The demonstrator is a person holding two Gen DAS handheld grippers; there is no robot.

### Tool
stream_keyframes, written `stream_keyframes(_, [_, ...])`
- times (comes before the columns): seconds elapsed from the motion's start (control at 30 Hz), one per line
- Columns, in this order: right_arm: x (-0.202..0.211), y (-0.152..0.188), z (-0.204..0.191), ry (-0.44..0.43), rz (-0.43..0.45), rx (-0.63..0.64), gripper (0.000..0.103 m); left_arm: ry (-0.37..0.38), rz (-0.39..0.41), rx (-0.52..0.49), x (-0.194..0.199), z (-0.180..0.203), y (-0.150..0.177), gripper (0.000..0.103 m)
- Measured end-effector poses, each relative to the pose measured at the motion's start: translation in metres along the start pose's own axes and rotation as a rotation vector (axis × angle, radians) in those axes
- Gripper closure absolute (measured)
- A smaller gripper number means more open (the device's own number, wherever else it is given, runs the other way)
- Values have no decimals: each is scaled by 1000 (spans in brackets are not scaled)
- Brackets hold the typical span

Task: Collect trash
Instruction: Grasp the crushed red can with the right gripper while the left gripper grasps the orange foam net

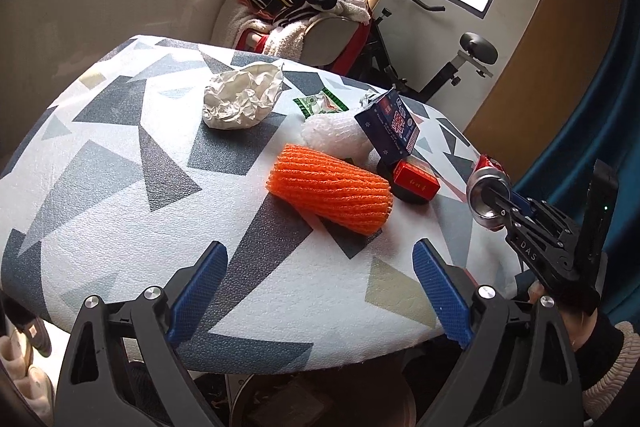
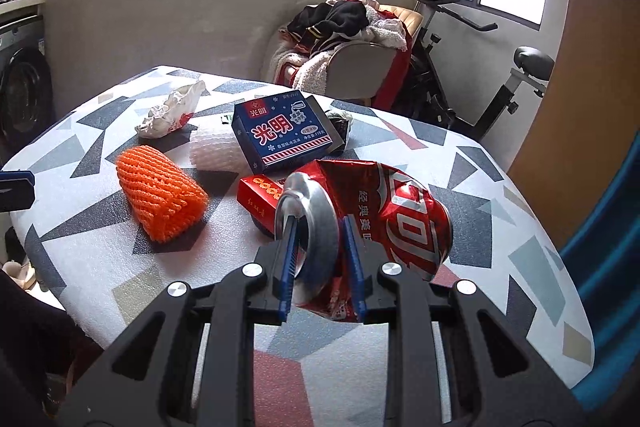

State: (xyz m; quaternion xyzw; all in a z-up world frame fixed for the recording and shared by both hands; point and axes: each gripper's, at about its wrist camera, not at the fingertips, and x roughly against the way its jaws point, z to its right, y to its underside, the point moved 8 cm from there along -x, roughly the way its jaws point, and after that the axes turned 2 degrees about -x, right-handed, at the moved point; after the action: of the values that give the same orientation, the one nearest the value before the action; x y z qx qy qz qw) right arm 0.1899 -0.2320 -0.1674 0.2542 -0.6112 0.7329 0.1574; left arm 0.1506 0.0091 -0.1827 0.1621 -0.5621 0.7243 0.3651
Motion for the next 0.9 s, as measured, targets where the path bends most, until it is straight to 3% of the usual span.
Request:
stream_keyframes(0.3, [-7, -2, 2, -29, 10, -42, 78, 33, -87, 158, -47, -10, -19, 20])
stream_keyframes(0.47, [-10, 0, 3, -29, 9, -48, 78, 145, -132, 404, -78, -7, -26, 22])
stream_keyframes(0.6, [-12, 1, 5, -29, 6, -50, 78, 109, -168, 592, -106, -19, -26, 39])
stream_keyframes(0.67, [-11, 2, 4, -28, 4, -47, 78, 82, -162, 631, -115, -27, -27, 47])
stream_keyframes(0.7, [-11, 2, 4, -28, 3, -42, 78, 78, -162, 639, -118, -30, -27, 61])
stream_keyframes(0.77, [-10, 2, 3, -28, 3, -35, 78, 59, -166, 626, -121, -34, -26, 80])
stream_keyframes(0.9, [-5, -2, 2, -29, 14, -30, 78, 41, -135, 513, -110, -34, -31, 84])
